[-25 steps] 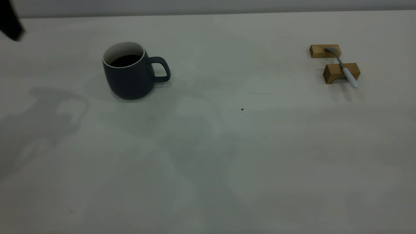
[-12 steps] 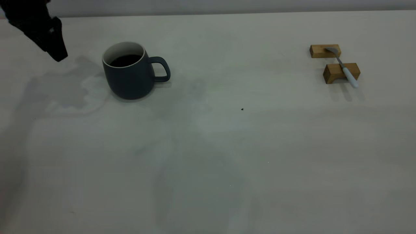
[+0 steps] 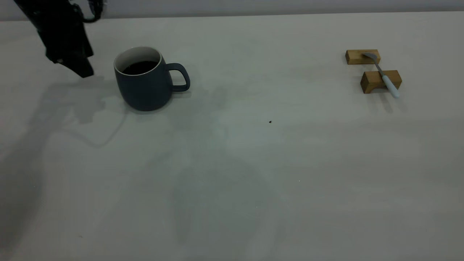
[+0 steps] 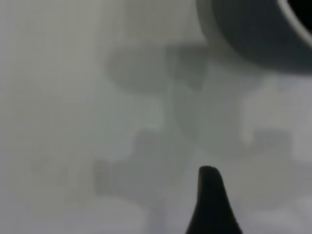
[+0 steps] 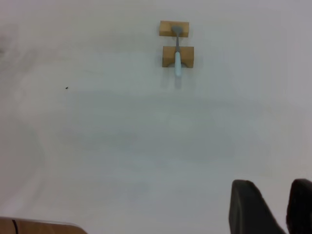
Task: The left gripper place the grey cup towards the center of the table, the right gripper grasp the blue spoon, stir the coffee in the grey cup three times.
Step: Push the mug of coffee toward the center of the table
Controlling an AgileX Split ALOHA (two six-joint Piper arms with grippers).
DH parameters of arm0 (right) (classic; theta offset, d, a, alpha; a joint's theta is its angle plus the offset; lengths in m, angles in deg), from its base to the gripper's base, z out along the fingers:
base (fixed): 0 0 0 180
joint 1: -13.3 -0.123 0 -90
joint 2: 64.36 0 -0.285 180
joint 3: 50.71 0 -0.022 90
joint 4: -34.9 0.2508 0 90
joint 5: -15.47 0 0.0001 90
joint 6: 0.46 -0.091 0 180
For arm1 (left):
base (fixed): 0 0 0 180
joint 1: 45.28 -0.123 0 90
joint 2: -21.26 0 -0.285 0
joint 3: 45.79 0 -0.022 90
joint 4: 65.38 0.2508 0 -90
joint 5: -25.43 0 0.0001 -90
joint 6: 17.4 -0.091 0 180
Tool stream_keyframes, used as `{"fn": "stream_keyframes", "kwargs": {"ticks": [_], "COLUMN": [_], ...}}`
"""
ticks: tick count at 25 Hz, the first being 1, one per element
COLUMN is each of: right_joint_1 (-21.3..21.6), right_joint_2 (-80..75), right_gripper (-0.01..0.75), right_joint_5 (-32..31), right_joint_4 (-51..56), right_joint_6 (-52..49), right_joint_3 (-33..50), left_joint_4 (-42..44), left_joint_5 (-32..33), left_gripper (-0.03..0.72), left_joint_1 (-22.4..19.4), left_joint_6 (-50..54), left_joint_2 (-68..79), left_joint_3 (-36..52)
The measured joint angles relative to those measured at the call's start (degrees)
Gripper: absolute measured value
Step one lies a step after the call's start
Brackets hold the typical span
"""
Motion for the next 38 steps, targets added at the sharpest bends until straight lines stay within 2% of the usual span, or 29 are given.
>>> {"fn": "stream_keyframes", "kwargs": {"ticks": [6, 16, 21, 28, 33, 38], "right_joint_1": [0.0, 0.0, 0.0, 0.0, 0.0, 0.0], "right_joint_2": [0.0, 0.0, 0.0, 0.0, 0.0, 0.0], "right_gripper": [0.237, 0.237, 0.237, 0.237, 0.237, 0.237], "right_joint_5": [0.0, 0.0, 0.0, 0.0, 0.0, 0.0], "right_joint_4": [0.0, 0.0, 0.0, 0.0, 0.0, 0.0], "right_joint_6": [0.0, 0.0, 0.0, 0.0, 0.0, 0.0], "right_joint_3": [0.0, 0.0, 0.0, 0.0, 0.0, 0.0], "left_joint_4": [-4.8, -19.3, -24.9, -26.8, -34.8, -39.9], "left_joint_5": [-3.1, -6.0, -7.0, -10.4, -14.8, -15.9], "left_gripper": [0.585, 0.585, 0.585, 0.585, 0.585, 0.585], "left_joint_1": [1.0, 3.8, 6.8, 13.3, 17.4, 20.4], "left_joint_6": [-13.5, -29.1, -31.6, -31.5, -31.9, -34.2], "left_joint_2": [3.2, 5.6, 6.4, 6.5, 6.5, 6.5], "left_joint_3": [0.0, 0.0, 0.0, 0.0, 0.0, 0.0]}}
